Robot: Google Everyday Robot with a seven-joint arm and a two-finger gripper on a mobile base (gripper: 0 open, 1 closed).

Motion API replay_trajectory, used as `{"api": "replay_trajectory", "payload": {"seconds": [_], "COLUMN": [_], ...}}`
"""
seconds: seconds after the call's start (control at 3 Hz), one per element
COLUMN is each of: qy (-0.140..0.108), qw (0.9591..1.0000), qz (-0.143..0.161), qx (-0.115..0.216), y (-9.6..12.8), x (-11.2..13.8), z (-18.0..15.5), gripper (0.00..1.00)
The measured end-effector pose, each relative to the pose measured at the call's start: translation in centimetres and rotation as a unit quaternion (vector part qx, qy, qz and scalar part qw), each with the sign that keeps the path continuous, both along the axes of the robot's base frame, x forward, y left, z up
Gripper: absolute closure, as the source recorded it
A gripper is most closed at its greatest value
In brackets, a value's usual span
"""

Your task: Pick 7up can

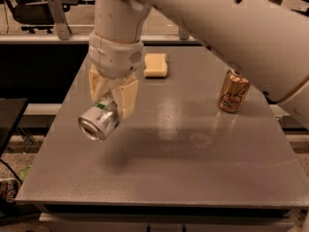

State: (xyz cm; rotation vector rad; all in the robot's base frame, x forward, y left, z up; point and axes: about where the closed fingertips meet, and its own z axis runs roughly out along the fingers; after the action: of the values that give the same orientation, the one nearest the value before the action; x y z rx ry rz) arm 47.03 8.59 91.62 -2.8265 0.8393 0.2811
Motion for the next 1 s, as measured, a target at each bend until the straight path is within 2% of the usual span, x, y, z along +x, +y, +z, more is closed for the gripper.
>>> {"api": "replay_trajectory", "payload": {"seconds": [0.67,1.0], "qy": [-0.025,-0.04], "qw": [0.9962,0.9941], "qz": [0.0,-0.005], "qx": [0.083,0.101], "y": [1.7,2.6], "x": [2.1,2.8], "z": [7.1,7.6], "gripper": [1.0,1.0]}}
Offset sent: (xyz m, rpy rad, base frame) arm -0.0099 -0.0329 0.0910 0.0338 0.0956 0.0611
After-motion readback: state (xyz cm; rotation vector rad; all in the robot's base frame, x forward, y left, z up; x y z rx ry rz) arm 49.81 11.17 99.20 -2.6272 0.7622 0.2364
